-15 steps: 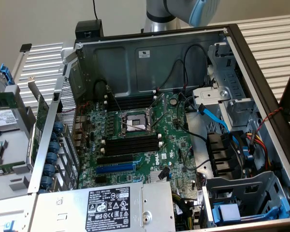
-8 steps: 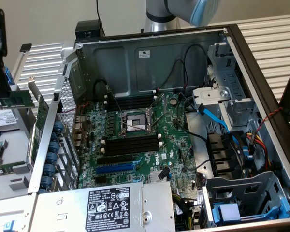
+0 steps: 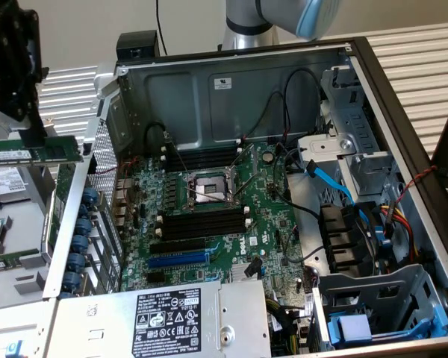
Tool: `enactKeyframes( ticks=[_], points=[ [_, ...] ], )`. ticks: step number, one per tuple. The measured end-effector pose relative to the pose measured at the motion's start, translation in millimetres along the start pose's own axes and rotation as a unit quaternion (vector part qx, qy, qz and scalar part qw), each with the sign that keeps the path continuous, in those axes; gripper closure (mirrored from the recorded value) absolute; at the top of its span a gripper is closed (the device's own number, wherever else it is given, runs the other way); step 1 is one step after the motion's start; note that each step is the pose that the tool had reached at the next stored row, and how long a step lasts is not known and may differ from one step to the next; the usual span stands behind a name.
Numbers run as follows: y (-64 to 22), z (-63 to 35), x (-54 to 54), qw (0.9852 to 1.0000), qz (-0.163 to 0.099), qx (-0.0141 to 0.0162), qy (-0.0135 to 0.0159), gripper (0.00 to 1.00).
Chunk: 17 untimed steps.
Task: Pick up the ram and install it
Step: 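Pick up the ram and move it above insertion slot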
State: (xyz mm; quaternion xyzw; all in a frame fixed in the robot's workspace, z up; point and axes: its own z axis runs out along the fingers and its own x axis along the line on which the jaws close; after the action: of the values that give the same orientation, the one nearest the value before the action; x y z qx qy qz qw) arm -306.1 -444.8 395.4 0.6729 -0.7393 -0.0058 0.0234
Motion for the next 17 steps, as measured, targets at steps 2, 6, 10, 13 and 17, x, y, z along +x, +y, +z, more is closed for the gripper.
enactKeyframes(
  ticks=[2,6,10,13,17],
  points=[
    [-9.1,-0.4,-0.8,1.0,0.0,0.0,0.0006,0.88],
    [-26.5,-1.2,-2.5,1.0,0.0,0.0,0.0022,0.88],
    [-43.8,-2.1,-4.1,1.0,0.0,0.0,0.0038,0.88],
    [-56.4,-2.6,-5.3,1.0,0.0,0.0,0.005,0.88],
    [-72.3,-3.5,-6.8,1.0,0.0,0.0,0.007,0.88]
  ],
)
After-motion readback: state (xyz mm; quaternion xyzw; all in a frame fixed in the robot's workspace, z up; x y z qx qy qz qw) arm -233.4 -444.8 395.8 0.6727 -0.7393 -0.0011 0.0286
